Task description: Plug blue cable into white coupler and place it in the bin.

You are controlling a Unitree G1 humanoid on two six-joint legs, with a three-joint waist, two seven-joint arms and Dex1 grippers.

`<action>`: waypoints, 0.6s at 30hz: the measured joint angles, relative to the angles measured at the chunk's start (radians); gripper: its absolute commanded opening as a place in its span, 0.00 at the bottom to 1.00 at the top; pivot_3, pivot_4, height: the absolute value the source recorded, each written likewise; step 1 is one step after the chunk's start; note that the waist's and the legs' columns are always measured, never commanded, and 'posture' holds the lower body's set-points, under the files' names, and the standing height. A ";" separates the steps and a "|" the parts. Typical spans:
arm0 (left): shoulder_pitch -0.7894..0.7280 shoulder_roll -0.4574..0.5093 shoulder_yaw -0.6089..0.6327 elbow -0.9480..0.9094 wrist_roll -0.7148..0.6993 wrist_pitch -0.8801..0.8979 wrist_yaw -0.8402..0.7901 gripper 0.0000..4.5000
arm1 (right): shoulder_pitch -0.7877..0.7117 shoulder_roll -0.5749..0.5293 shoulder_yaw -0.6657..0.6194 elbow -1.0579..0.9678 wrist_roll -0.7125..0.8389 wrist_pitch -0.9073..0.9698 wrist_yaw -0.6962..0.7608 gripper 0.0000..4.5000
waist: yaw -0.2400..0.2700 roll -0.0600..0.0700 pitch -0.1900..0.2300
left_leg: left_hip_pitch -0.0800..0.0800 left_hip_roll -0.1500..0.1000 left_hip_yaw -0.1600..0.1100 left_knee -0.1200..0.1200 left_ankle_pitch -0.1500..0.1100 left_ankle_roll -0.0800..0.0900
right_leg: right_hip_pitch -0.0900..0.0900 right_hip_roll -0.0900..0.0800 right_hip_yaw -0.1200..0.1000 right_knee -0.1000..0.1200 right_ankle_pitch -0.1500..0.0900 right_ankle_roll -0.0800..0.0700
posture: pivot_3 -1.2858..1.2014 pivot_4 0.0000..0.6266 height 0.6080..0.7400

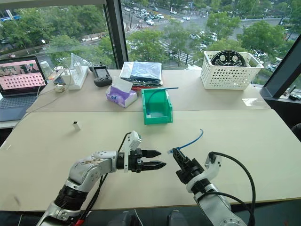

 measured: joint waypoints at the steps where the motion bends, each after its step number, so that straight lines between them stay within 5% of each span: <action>1: 0.000 0.012 0.006 -0.001 -0.003 -0.001 -0.008 0.99 | -0.002 0.004 0.000 0.000 -0.014 -0.011 0.000 0.00 | 0.000 0.000 0.000 | 0.000 0.000 0.000 0.000 0.000 0.000 | 0.000 0.000 0.000 0.000 0.000 0.000 | 0.52 0.24 1.00; 11: 0.006 0.172 0.214 0.066 -0.052 -0.053 -0.063 0.99 | -0.023 0.116 0.092 0.040 -0.223 -0.120 0.012 0.00 | -0.001 0.000 0.000 | 0.000 0.000 0.001 -0.003 0.000 0.000 | -0.002 0.000 0.000 0.000 0.002 -0.003 | 0.52 0.24 1.00; 18: 0.084 0.275 0.332 0.104 -0.065 -0.089 -0.081 0.99 | -0.077 0.044 0.090 0.042 -0.363 -0.142 0.032 0.00 | -0.003 0.000 0.000 | 0.001 0.000 0.003 -0.005 0.000 0.000 | -0.003 -0.001 0.001 0.000 0.003 -0.006 | 0.52 0.24 1.00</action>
